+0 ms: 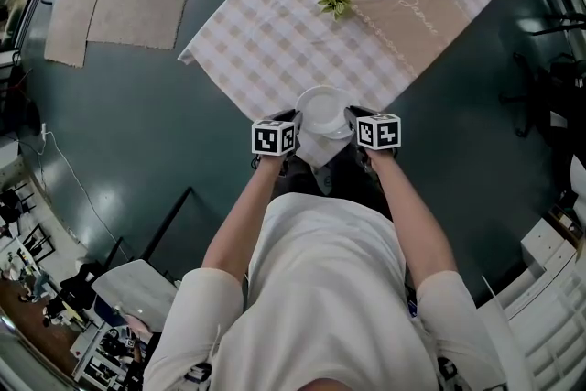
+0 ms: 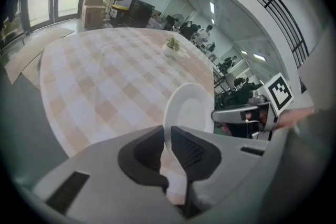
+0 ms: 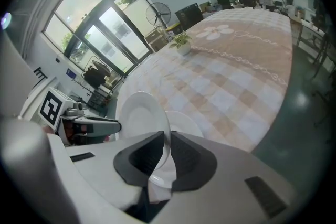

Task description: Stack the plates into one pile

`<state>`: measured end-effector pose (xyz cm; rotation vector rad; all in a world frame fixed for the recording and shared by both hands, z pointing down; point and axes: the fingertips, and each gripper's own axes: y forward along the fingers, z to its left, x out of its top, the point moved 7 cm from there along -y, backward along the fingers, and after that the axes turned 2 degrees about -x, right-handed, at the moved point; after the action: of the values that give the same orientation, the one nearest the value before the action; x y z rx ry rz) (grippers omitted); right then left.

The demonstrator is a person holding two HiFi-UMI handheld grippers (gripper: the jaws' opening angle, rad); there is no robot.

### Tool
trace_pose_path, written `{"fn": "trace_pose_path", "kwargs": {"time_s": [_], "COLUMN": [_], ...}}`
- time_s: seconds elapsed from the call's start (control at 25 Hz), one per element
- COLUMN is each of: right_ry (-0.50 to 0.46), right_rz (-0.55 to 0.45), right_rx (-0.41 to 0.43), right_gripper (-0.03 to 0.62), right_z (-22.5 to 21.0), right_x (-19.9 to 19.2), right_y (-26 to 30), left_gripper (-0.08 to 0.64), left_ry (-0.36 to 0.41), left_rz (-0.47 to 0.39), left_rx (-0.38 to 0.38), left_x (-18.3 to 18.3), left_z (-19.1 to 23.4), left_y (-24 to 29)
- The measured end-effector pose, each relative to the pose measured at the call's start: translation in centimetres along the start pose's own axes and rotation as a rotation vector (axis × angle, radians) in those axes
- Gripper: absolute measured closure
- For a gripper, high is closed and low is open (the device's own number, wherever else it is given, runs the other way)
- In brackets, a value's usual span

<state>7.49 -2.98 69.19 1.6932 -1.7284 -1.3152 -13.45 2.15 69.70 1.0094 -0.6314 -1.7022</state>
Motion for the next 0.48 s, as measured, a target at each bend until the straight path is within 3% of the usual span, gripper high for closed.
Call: {"fn": "trace_pose_path", "kwargs": {"time_s": [0.48], "right_ry": [0.034], "right_rz": [0.018], "right_rx": [-0.063], "right_gripper": [0.531], "right_z": [-2.7], "right_x": [-2.1], "right_y": [-1.0], "left_gripper": [0.512], "left_ry": [0.042], "left_rz": [0.054], "left_rx": [-0.025], "left_x": [-0.6], "left_z": [-2.1], "left_y": [2.8]}}
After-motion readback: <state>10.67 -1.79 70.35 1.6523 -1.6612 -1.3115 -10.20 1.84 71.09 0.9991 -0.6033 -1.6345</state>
